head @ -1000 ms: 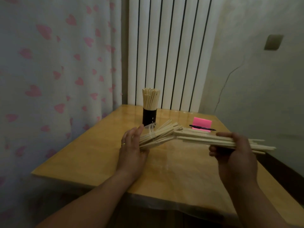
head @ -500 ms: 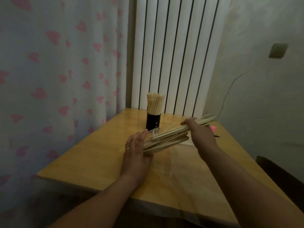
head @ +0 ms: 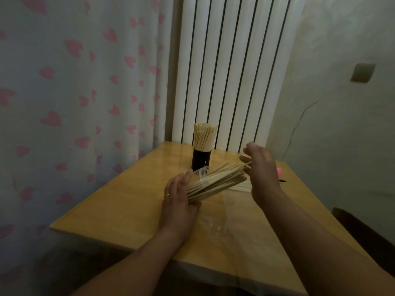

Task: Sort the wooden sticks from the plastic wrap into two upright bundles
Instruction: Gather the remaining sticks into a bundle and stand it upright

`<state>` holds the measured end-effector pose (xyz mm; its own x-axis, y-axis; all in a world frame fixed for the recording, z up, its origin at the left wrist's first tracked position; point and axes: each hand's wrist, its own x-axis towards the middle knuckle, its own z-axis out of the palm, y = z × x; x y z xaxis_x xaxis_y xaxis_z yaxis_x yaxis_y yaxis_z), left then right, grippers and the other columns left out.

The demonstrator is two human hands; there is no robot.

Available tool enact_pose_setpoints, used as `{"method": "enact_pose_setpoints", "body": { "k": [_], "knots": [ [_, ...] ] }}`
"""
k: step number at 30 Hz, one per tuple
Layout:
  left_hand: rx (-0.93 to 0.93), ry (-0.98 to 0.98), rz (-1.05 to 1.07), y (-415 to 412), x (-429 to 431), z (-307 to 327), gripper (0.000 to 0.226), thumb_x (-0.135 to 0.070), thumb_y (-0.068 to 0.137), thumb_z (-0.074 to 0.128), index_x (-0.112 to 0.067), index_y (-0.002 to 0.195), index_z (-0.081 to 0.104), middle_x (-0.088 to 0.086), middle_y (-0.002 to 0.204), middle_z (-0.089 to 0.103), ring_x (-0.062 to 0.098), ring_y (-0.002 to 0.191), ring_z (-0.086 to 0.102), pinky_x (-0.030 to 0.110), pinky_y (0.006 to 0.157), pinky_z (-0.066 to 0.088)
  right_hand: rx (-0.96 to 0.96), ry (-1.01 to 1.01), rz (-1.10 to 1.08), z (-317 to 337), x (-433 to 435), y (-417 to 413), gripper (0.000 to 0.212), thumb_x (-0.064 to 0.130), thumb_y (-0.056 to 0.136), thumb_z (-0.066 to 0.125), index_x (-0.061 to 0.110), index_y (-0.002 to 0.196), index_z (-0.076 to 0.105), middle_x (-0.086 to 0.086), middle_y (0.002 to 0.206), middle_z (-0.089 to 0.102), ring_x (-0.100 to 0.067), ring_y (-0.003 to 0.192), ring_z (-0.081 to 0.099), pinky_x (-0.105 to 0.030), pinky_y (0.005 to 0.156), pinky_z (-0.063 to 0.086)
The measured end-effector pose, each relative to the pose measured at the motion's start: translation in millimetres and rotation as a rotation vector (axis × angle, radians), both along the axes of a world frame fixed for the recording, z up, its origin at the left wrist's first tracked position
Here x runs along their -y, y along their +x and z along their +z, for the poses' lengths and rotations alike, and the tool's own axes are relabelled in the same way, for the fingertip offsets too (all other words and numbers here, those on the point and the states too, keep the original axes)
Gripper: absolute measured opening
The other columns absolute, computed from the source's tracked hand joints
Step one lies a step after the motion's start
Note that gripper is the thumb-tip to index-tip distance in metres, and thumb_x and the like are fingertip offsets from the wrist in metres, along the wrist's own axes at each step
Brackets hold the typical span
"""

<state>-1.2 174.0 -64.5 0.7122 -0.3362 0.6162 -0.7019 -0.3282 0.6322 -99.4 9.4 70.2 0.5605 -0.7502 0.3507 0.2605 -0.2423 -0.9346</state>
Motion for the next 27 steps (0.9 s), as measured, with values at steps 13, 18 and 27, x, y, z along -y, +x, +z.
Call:
{"method": "enact_pose_setpoints", "body": {
  "k": [13, 18, 27],
  "knots": [
    [-0.079, -0.084, 0.002, 2, 0, -2, 0.105, -0.017, 0.088, 0.082, -0.049, 0.163, 0.016, -0.01, 0.165, 0.022, 0.018, 0.153, 0.021, 0.041, 0.12, 0.035, -0.074, -0.297, -0.13, -25, 1, -22, 0.049, 0.049, 0.113, 0.035, 0.017, 0.105, 0.072, 0.004, 0.098, 0.071, -0.015, 0.096, 0.067, -0.036, 0.076, 0.049],
    [-0.136, -0.134, 0.014, 3, 1, -1, 0.104, -0.017, 0.088, 0.083, -0.045, 0.164, 0.019, -0.005, 0.167, 0.023, 0.019, 0.153, 0.022, 0.038, 0.118, 0.033, -0.271, -0.551, -0.076, -56, 15, -65, 0.07, 0.042, 0.113, 0.038, 0.013, 0.059, 0.071, -0.003, 0.059, 0.071, -0.01, 0.049, 0.062, -0.031, 0.064, 0.047],
    [-0.094, -0.116, 0.017, 2, 1, -2, 0.105, -0.018, 0.087, 0.085, -0.047, 0.163, 0.019, -0.007, 0.167, 0.023, 0.018, 0.152, 0.022, 0.036, 0.116, 0.031, -1.044, -1.023, -0.024, -124, 62, -63, 0.048, 0.052, 0.109, 0.035, 0.036, 0.152, 0.048, 0.01, 0.153, 0.051, -0.014, 0.132, 0.051, -0.037, 0.108, 0.044]
  ]
}}
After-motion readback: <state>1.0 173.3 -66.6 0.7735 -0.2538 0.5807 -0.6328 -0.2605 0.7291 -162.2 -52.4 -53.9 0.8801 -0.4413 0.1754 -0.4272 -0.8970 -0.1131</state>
